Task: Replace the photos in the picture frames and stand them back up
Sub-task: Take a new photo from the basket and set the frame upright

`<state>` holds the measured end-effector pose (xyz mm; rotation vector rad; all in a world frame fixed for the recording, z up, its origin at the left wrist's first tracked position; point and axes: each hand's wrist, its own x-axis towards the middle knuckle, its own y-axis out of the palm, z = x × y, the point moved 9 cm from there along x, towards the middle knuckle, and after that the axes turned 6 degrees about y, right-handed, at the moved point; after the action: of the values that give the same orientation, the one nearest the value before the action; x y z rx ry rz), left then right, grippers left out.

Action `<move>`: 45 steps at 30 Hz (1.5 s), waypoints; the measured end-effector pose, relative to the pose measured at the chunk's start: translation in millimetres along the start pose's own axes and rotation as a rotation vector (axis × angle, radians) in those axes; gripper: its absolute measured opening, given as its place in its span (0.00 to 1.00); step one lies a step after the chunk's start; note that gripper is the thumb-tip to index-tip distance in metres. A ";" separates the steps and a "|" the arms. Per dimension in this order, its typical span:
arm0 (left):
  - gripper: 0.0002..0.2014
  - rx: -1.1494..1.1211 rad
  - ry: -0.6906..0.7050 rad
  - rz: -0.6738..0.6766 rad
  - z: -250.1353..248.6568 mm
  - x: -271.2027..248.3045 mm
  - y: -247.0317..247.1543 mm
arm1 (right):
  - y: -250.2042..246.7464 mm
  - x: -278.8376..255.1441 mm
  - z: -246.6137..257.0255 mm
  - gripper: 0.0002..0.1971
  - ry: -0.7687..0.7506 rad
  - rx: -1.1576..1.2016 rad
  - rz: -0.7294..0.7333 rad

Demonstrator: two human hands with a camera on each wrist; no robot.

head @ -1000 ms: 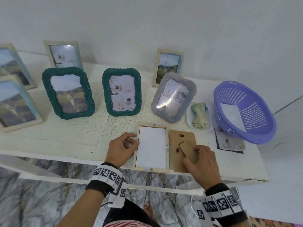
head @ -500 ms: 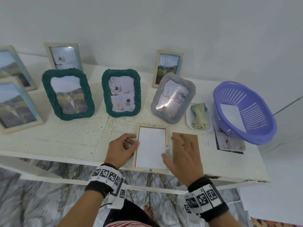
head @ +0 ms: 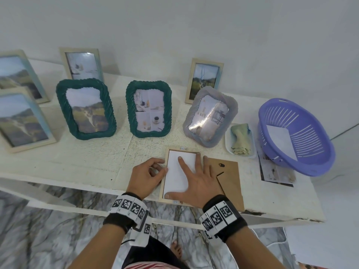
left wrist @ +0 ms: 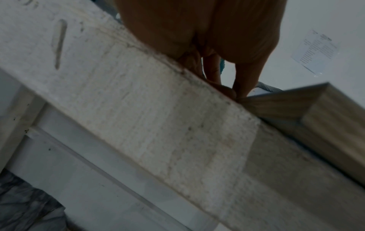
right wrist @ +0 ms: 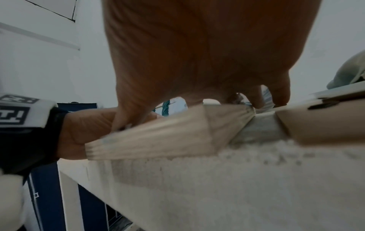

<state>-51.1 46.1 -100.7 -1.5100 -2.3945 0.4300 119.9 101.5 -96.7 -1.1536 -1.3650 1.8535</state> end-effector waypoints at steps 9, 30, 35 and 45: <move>0.09 -0.002 0.007 0.006 -1.4 0.5 0.9 | -1.5 0.8 5.3 0.63 0.009 0.085 0.118; 0.15 -0.028 0.080 -0.035 -27.9 -4.0 -5.0 | -54.2 -18.9 -17.0 0.53 0.037 0.456 -0.269; 0.15 -0.186 0.071 0.113 -64.0 -1.7 8.2 | -60.1 -33.2 -16.6 0.54 -0.014 0.578 -0.225; 0.09 -0.430 -0.075 0.100 -64.9 -12.3 9.7 | -66.6 -64.8 -31.2 0.38 0.089 1.637 -0.205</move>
<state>-13.1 45.5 -45.8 -1.8208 -2.5959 -0.0170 174.6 84.3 -17.2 -0.1610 0.3038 1.8574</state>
